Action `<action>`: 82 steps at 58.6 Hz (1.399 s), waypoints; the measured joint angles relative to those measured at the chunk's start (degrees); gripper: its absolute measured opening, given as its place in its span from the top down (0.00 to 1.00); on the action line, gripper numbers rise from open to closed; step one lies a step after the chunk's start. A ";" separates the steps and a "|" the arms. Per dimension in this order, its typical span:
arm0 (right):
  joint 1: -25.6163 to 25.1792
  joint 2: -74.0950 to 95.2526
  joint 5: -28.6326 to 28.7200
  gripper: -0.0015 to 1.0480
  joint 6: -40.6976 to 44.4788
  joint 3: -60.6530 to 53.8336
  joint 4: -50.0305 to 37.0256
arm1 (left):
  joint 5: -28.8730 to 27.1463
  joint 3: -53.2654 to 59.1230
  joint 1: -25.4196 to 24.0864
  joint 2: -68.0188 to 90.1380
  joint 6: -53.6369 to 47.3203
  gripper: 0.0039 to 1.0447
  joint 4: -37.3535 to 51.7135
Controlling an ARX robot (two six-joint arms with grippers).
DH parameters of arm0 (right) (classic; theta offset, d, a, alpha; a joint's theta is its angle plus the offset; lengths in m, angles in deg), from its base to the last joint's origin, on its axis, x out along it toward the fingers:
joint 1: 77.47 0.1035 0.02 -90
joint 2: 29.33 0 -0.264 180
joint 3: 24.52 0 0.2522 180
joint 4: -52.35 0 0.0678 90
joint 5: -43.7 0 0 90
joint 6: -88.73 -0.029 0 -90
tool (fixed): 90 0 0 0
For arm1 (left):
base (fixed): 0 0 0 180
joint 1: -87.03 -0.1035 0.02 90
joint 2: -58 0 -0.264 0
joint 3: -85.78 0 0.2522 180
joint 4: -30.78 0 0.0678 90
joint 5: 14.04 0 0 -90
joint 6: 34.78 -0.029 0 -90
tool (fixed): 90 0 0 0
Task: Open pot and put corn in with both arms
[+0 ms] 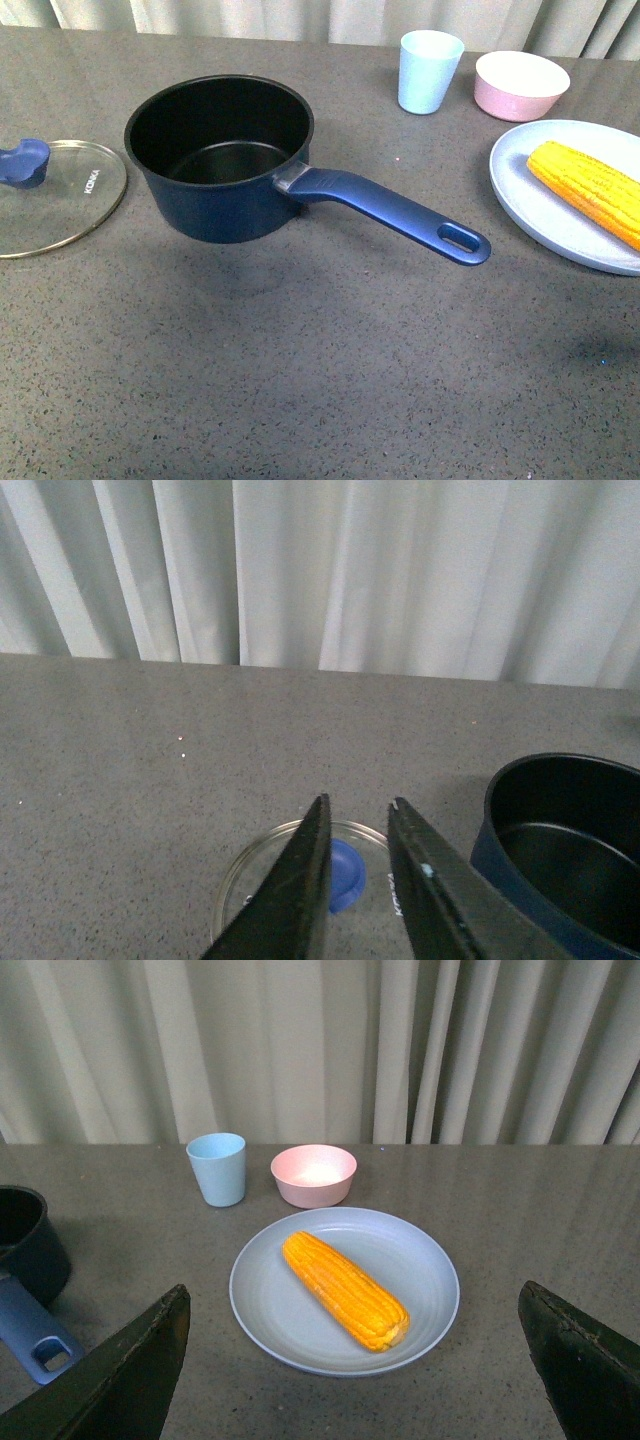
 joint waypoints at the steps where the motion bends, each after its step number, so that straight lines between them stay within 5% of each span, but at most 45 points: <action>1: 0.00 0.00 0.00 0.09 0.00 0.00 0.00 | -0.09 0.39 0.09 -0.72 -0.02 0.96 -0.35; 14: 0.00 0.00 0.02 0.09 0.00 0.00 0.00 | -3.93 4.96 4.37 -11.17 0.09 0.99 -6.29; 82: 0.00 0.00 0.00 0.09 0.00 0.00 0.00 | -4.33 9.77 4.44 -55.10 0.11 0.99 -43.76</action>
